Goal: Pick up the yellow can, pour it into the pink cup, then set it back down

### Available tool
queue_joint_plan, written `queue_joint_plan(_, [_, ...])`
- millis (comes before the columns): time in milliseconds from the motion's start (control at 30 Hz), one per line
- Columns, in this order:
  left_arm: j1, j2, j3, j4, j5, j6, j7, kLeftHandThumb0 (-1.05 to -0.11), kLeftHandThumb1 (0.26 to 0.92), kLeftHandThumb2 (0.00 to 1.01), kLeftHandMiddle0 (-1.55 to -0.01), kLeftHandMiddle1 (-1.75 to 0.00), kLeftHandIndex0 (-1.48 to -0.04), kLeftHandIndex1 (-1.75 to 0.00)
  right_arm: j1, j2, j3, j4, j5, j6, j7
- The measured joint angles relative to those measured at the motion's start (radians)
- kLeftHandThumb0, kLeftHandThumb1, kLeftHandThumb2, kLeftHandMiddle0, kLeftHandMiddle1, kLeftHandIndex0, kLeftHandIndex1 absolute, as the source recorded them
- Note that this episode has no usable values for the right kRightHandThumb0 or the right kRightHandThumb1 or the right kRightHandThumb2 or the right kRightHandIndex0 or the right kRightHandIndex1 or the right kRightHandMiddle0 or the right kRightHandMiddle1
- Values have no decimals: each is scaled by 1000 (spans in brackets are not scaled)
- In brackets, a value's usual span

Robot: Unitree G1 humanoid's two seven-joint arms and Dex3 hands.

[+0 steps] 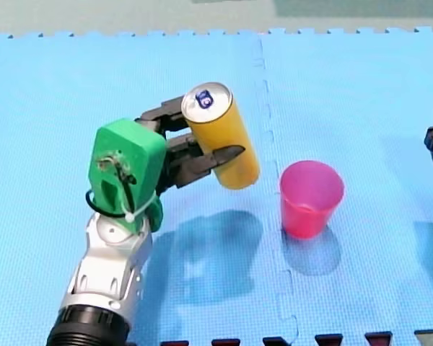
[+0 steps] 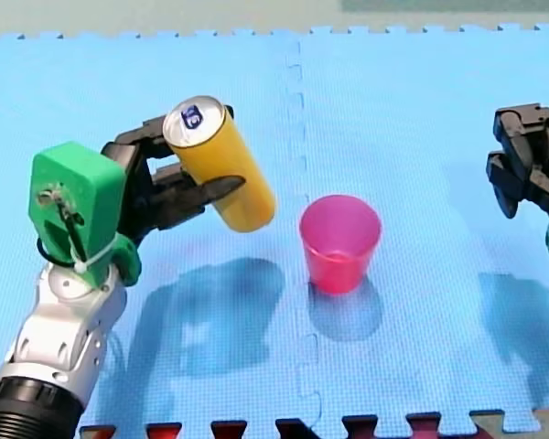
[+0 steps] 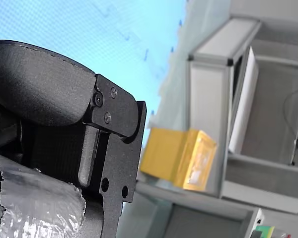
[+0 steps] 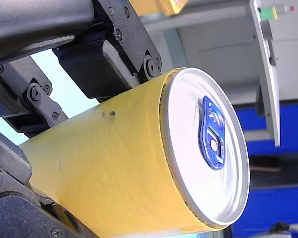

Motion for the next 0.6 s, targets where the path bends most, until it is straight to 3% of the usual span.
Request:
queue_joint_plan(200, [-9,-4,-6,-9,48,5,69,-442,723,0,-1455,-9,-1285,-2,1,4,0,2,0,-1,1])
queue_joint_plan(400, [-47,25,-72,82,238,-117,231,-436,713,0,-1453,-6,-1300,-7,1,6,-1,2,3,-1,1])
queue_joint_plan(600, [-105,49,-99,183,299,-211,283,-440,704,0,-1458,-5,-1306,-5,2,7,-2,2,5,0,1])
